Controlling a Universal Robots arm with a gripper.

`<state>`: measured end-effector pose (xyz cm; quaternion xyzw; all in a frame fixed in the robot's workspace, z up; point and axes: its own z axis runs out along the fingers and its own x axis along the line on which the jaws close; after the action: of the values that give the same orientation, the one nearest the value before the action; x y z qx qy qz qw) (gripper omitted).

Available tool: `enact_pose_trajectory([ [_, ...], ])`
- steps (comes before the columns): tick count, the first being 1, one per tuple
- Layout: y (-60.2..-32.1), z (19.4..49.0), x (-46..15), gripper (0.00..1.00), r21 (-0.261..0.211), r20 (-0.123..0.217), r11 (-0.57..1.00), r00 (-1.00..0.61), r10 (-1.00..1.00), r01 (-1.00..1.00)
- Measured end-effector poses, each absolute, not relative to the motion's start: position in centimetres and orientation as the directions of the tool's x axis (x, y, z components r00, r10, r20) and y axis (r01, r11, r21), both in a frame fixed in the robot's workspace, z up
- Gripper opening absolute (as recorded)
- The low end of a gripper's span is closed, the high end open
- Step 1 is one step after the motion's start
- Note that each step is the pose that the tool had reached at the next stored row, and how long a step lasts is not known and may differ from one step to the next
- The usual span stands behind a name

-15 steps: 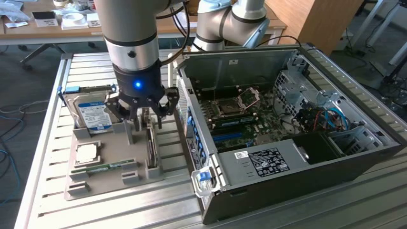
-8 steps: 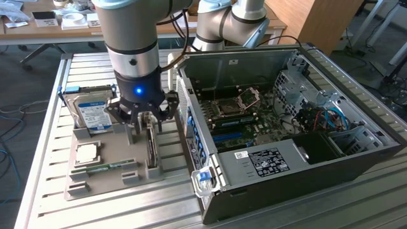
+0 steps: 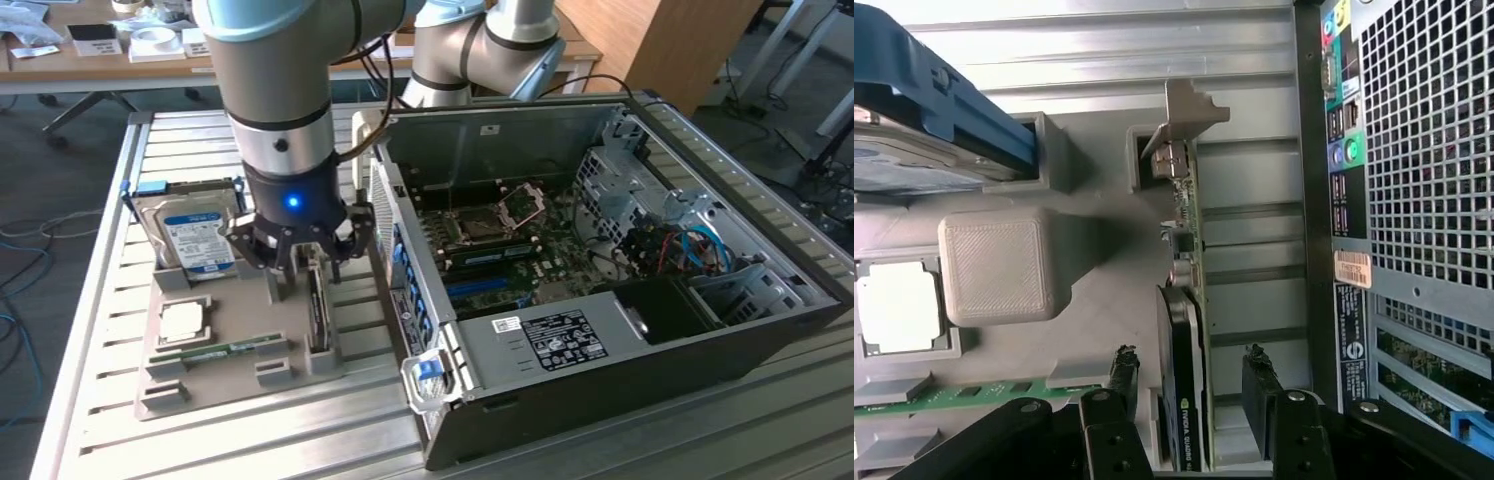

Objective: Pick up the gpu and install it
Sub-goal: 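Pick up the gpu and move the gpu toward the slot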

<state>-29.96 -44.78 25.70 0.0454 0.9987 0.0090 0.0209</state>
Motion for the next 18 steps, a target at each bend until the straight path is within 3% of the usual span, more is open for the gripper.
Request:
enact_pose_trajectory([
  [18,-44.8,23.8,-30.0,0.55,0.006,-0.042,0.996,-0.995,0.091,0.090],
])
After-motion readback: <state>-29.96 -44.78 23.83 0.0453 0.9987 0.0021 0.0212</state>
